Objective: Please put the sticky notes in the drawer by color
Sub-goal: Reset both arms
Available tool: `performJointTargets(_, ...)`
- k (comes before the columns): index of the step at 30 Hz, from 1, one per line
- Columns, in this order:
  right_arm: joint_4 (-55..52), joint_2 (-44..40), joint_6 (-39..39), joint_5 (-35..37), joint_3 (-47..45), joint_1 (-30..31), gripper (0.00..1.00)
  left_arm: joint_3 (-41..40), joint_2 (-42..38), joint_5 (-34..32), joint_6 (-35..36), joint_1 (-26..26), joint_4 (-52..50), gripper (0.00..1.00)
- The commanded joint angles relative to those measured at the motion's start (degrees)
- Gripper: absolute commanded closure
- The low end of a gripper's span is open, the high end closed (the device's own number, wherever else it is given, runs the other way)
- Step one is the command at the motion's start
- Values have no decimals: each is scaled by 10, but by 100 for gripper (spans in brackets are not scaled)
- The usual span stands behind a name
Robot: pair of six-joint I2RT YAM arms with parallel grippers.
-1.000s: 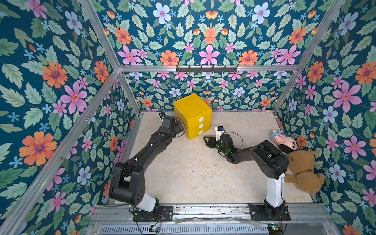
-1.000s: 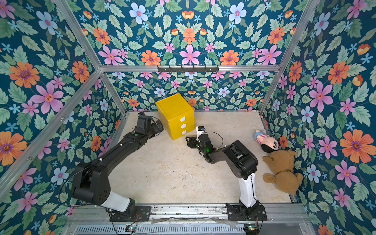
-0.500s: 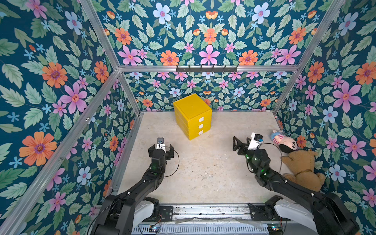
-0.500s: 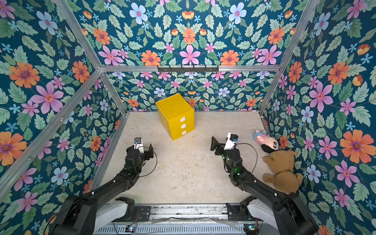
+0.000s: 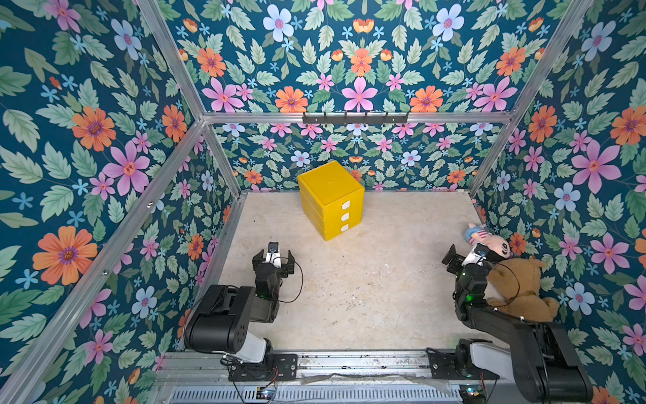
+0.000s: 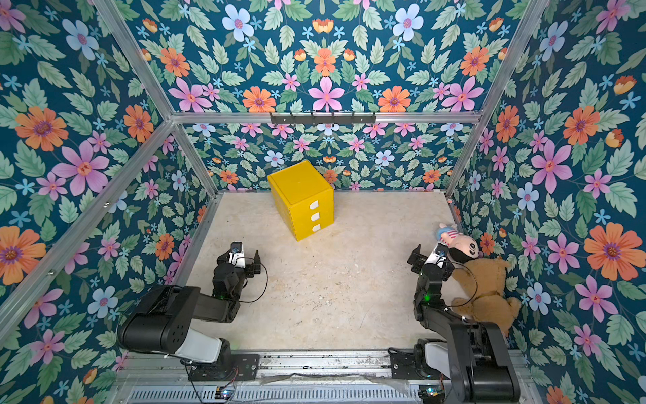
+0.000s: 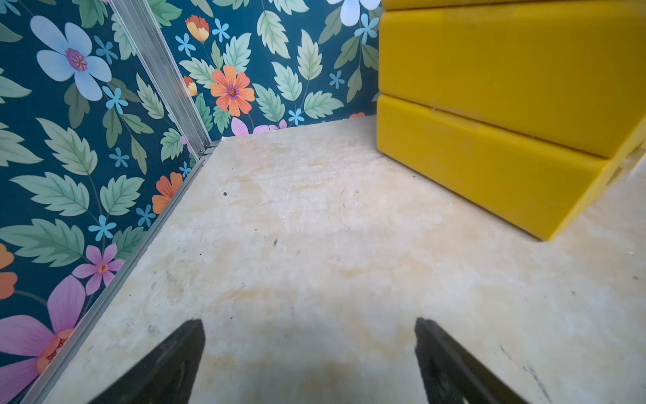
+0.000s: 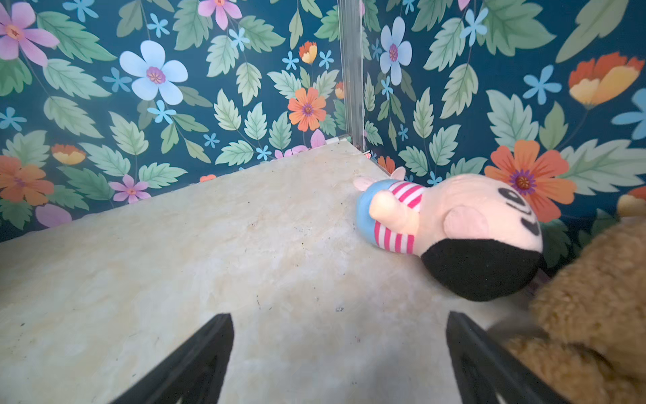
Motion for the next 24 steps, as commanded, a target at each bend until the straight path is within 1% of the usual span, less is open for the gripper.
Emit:
performJointTargets(1,120,60,16,-66,1,-16,1,15,12,9,-26,12,54,1)
performJointTargets(3,191,114,2,-94,-5,-17,1,37,31,11,-42,25,27,1)
performJointTargets(4,178,110,-2,-109,-5,-18,1,54,62,15,-50,35,38,0)
performJointTargets(5,156,102,0,-114,-2,-19,1,56,65,25,-64,51,29,0)
performJointTargets(6,168,107,2,-116,-3,-20,1,70,47,13,-79,55,-28,0)
performJointTargets(8,179,111,0,-118,-5,-21,1,63,57,8,-75,54,10,0)
performJointTargets(10,170,109,1,-118,-3,-21,1,67,51,10,-76,54,-14,0)
performJointTargets(12,179,112,1,-117,-5,-21,1,65,55,8,-74,54,-2,0)
performJointTargets(24,180,111,0,-117,-6,-21,1,67,54,14,-73,54,-11,0)
